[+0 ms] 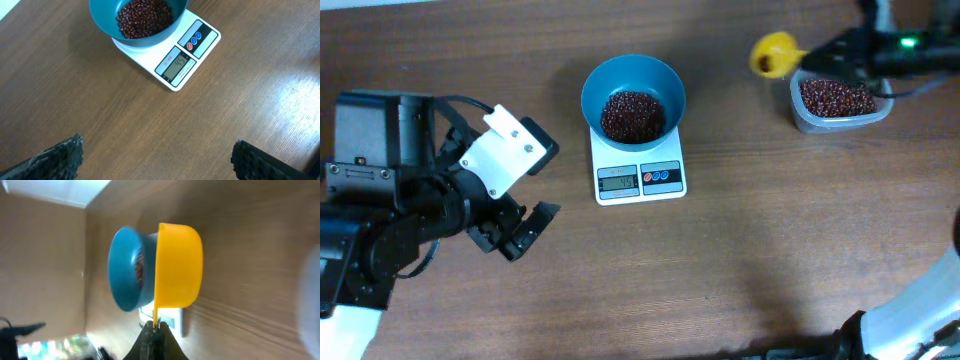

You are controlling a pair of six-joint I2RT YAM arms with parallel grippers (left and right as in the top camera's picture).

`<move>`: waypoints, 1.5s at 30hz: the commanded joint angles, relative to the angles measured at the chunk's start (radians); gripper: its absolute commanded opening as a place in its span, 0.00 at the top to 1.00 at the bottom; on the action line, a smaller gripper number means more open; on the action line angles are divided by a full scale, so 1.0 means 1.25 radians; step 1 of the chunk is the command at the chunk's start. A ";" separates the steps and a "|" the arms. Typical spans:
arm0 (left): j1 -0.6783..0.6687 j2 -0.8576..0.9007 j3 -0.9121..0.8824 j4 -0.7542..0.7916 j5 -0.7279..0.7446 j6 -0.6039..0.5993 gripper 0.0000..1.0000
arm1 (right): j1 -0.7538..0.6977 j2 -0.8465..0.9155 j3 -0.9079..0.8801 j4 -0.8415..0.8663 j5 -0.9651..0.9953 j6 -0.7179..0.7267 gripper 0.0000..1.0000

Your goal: Scoop item into bowl and weigh 50g on scale

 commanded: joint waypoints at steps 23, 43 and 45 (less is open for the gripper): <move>0.004 0.000 0.015 0.000 0.001 0.010 0.01 | 0.636 -0.006 0.161 0.064 0.862 -0.159 0.96; 0.004 0.000 0.015 0.000 0.001 0.010 0.01 | 0.411 -0.034 0.248 -0.092 0.933 -0.092 0.96; 0.004 0.000 0.015 0.000 0.001 0.010 0.01 | 0.327 -0.033 0.248 -0.141 0.960 -0.092 0.96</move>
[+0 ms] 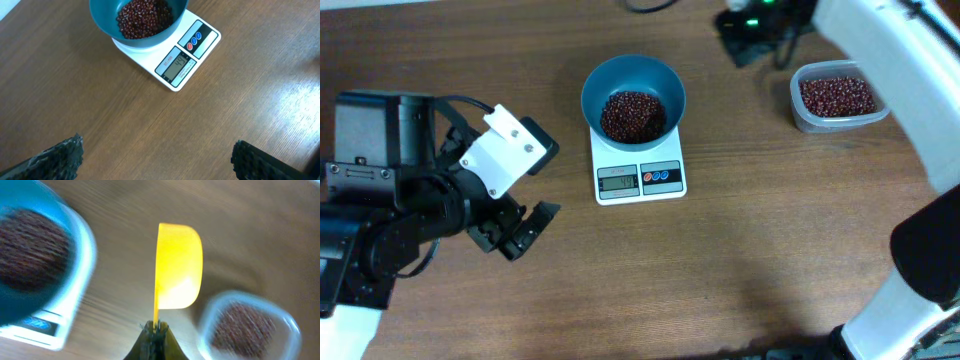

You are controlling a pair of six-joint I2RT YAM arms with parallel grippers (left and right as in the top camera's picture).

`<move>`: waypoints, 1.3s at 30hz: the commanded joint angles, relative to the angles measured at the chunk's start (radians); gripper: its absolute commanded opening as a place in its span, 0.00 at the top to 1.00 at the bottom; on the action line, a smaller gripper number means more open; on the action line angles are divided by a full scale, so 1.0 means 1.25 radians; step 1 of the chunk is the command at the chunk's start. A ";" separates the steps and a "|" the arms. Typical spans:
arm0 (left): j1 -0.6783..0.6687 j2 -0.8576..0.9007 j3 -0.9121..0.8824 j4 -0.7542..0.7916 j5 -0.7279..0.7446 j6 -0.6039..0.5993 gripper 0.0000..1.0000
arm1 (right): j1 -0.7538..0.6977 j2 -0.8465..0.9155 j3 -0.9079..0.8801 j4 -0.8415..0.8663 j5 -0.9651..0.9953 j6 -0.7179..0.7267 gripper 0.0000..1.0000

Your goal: Scoop item into bowl and weigh 50g on scale

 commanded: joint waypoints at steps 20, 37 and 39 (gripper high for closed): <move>0.004 0.000 0.015 0.000 0.001 0.010 0.01 | -0.224 -0.003 -0.287 0.127 -0.010 0.103 0.96; 0.004 0.000 0.015 0.000 0.001 0.010 0.01 | -0.414 -0.067 -0.285 0.168 -0.279 0.180 0.96; 0.004 0.000 0.015 0.000 0.001 0.010 0.01 | -0.410 -0.105 -0.284 0.168 -0.279 0.178 0.96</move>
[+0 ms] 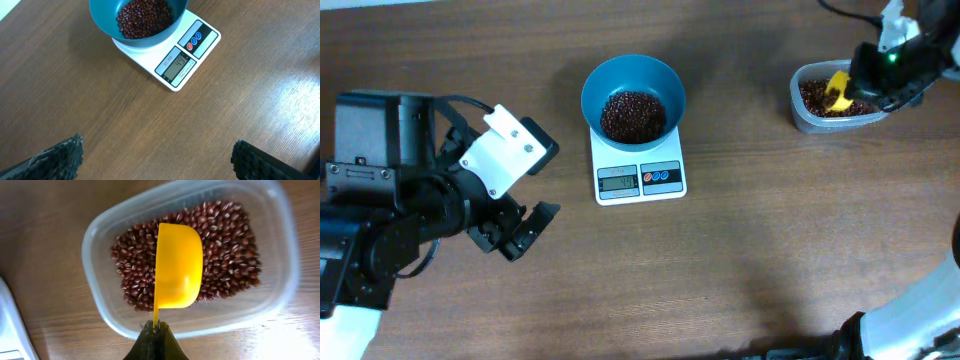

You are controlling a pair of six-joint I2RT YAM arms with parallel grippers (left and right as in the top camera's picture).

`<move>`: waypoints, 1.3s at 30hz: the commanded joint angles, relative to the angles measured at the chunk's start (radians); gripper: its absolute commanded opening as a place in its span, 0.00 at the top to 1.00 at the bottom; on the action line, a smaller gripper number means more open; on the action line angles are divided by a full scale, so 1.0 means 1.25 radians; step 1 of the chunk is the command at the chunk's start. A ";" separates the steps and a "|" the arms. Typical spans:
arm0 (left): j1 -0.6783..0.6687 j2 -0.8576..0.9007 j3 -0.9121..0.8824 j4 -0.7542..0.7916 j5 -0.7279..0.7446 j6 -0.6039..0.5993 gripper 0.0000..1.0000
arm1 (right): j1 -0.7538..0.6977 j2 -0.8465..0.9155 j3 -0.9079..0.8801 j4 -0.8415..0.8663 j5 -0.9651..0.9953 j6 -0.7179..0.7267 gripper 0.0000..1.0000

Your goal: Scoop item into bowl and weigh 50g on scale

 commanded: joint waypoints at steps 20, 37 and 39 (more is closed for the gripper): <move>0.004 0.000 0.015 0.000 0.001 0.010 0.01 | -0.031 -0.086 -0.004 -0.050 -0.185 0.006 0.96; 0.004 0.000 0.015 0.000 0.001 0.010 0.01 | 0.252 -0.086 0.010 0.212 -0.462 0.087 0.96; 0.004 0.000 0.015 0.000 0.001 0.010 0.01 | 0.313 -0.086 0.010 0.235 -0.442 0.082 0.96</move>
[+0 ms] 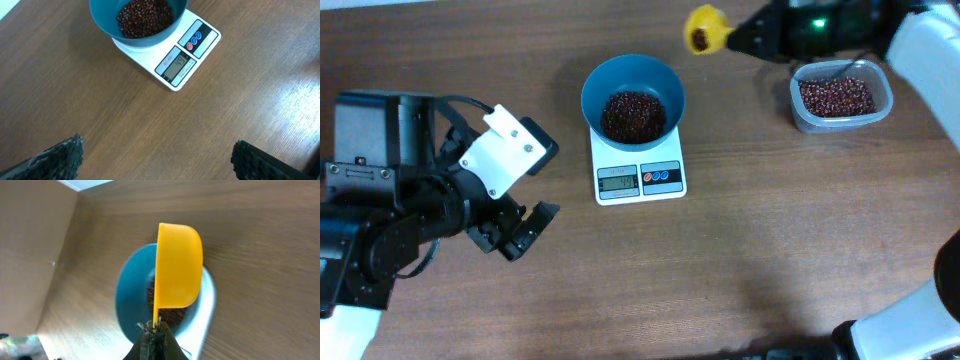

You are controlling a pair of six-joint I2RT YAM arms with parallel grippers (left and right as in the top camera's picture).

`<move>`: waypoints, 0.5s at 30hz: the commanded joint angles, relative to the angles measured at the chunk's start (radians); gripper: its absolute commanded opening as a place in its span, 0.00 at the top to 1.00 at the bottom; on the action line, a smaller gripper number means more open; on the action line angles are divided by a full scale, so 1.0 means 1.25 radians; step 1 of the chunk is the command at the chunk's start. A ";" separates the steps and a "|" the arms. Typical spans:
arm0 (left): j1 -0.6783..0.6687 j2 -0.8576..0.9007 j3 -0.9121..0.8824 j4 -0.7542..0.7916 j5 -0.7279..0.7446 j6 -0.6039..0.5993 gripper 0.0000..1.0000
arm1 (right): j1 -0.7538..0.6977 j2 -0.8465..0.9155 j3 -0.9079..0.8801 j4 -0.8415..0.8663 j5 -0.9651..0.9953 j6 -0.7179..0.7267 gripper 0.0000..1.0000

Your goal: Scoop item into bowl and weigh 50g on scale

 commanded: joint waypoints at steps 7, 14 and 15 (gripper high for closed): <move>0.004 0.000 0.015 0.001 0.001 0.010 0.01 | 0.225 -0.016 0.047 0.020 0.246 -0.024 0.96; 0.004 0.000 0.015 0.001 0.001 0.010 0.01 | 0.315 -0.031 0.075 -0.058 0.427 -0.062 0.96; 0.004 0.000 0.015 0.001 0.001 0.010 0.01 | 0.316 -0.031 0.075 -0.060 0.428 -0.063 0.96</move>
